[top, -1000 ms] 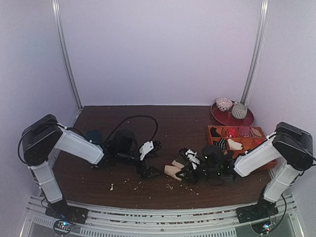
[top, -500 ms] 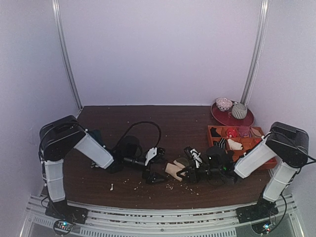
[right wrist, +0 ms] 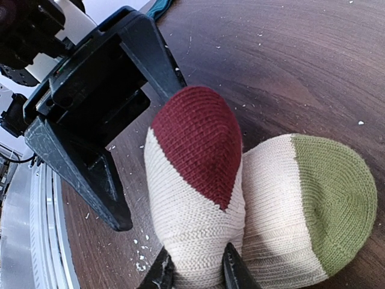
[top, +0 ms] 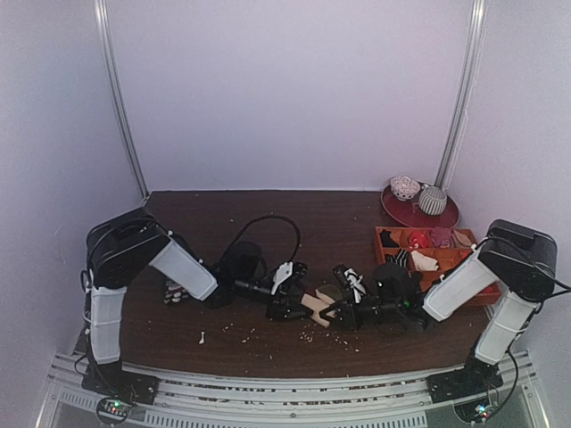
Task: Roll the socks
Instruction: Roll a pair of socks at the center of the board.
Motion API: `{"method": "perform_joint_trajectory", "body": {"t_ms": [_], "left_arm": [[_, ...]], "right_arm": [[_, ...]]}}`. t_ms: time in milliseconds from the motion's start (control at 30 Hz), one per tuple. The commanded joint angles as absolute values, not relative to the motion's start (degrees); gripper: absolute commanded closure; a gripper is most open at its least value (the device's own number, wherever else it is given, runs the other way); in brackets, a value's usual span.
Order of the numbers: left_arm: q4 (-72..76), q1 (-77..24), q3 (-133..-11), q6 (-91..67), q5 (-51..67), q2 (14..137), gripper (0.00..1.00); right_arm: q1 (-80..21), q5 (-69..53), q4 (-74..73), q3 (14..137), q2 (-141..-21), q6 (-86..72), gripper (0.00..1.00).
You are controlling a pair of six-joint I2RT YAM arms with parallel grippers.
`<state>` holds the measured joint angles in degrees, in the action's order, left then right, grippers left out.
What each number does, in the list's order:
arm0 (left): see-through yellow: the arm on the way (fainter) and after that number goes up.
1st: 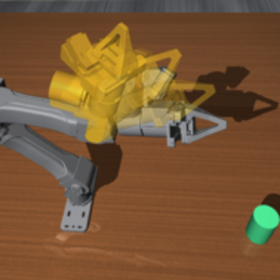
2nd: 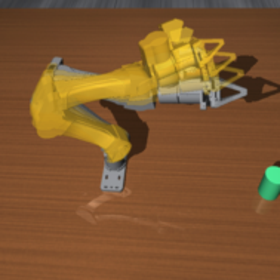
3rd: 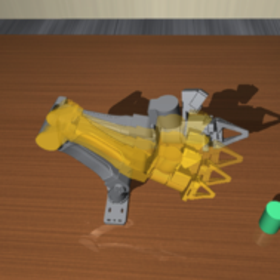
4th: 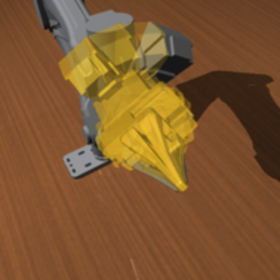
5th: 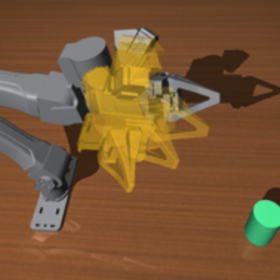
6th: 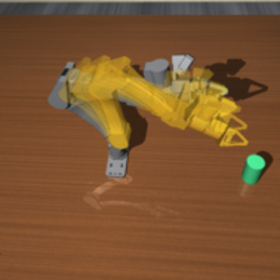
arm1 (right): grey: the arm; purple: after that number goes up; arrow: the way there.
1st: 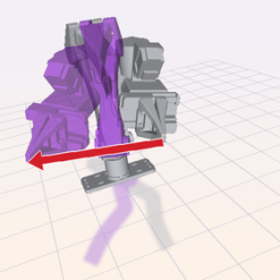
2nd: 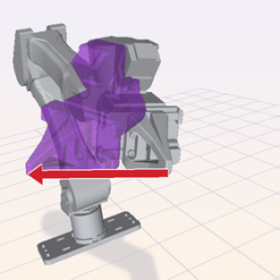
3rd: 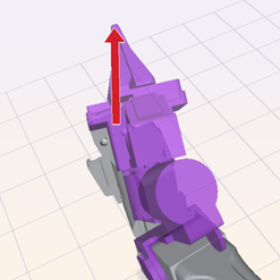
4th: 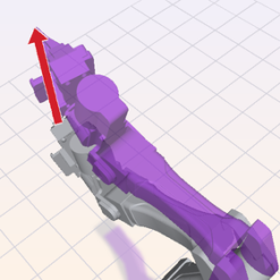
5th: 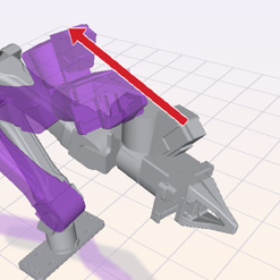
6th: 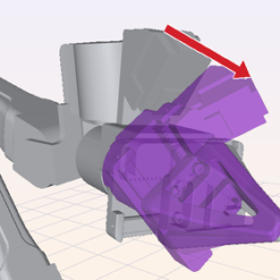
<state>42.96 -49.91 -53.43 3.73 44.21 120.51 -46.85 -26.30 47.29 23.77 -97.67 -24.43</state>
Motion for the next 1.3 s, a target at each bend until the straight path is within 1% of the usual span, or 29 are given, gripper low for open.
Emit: {"method": "perform_joint_trajectory", "body": {"t_ms": [0,100,167,200,233,267,300,500,533,600,667,767,867,1000,1067,1167,1267], "left_arm": [[40.5,-50.4,-55.6,4.3,46.9,122.5,0.42],[38.9,-50.4,-57.1,4.6,46.9,123.0,0.41],[38.4,-50.4,-57.4,4.7,47.4,123.3,0.45],[37.6,-50.4,-57.7,5.0,47.8,123.5,0.53],[36.6,-50.4,-58.2,5.3,48.1,123.5,0.68],[35.4,-50.4,-58.6,5.6,48.0,123.5,0.95],[34.0,-50.5,-59.0,6.0,47.7,123.5,1.00],[22.7,-50.6,-60.8,5.1,44.2,123.4,1.00],[20.1,-50.6,-61.2,4.6,43.2,123.5,1.00],[13.5,-50.7,-62.9,3.9,40.7,124.0,1.00],[7.5,-50.6,-63.9,3.1,38.5,124.6,1.00],[1.3,-50.0,-64.0,1.2,37.2,125.3,1.00],[-0.9,-48.7,-63.0,-1.5,38.7,125.4,1.00],[-6.1,-48.2,-63.6,-1.4,39.3,125.6,1.00],[-6.8,-48.2,-64.0,-1.1,39.8,125.6,1.00],[-6.9,-48.2,-65.0,-1.0,39.8,125.5,1.00],[-7.5,-48.2,-66.4,-0.7,39.5,125.4,1.00]], "right_arm": [[-47.0,-27.5,34.3,21.7,-101.5,-24.5,0.78],[-47.0,-27.6,34.1,21.7,-101.5,-24.5,0.78],[-46.9,-27.6,34.1,21.7,-101.3,-24.4,0.78],[-46.9,-27.6,34.0,21.7,-101.2,-24.4,0.78],[-46.9,-27.7,33.9,21.7,-101.2,-24.4,0.78],[-46.9,-27.8,33.9,21.7,-101.1,-24.4,0.78],[-46.8,-28.0,34.1,21.7,-101.1,-24.4,0.78],[-46.6,-29.0,30.9,24.5,-100.9,-22.6,0.77],[-46.4,-28.7,29.7,25.5,-100.2,-22.2,0.75],[-45.3,-27.9,27.2,27.1,-97.5,-21.4,0.66],[-44.2,-26.1,23.9,28.7,-93.5,-20.3,0.59],[-42.7,-23.7,18.2,31.9,-87.7,-18.6,0.52],[-42.3,-19.8,12.1,35.5,-83.8,-16.7,0.47],[-41.4,-12.2,10.4,35.5,-82.3,-19.4,0.46],[-41.1,-9.9,9.9,35.5,-83.5,-20.1,0.48],[-41.0,-10.7,7.9,37.1,-87.2,-20.0,0.49],[-41.0,-12.6,10.1,36.9,-89.6,-20.5,0.49]]}}
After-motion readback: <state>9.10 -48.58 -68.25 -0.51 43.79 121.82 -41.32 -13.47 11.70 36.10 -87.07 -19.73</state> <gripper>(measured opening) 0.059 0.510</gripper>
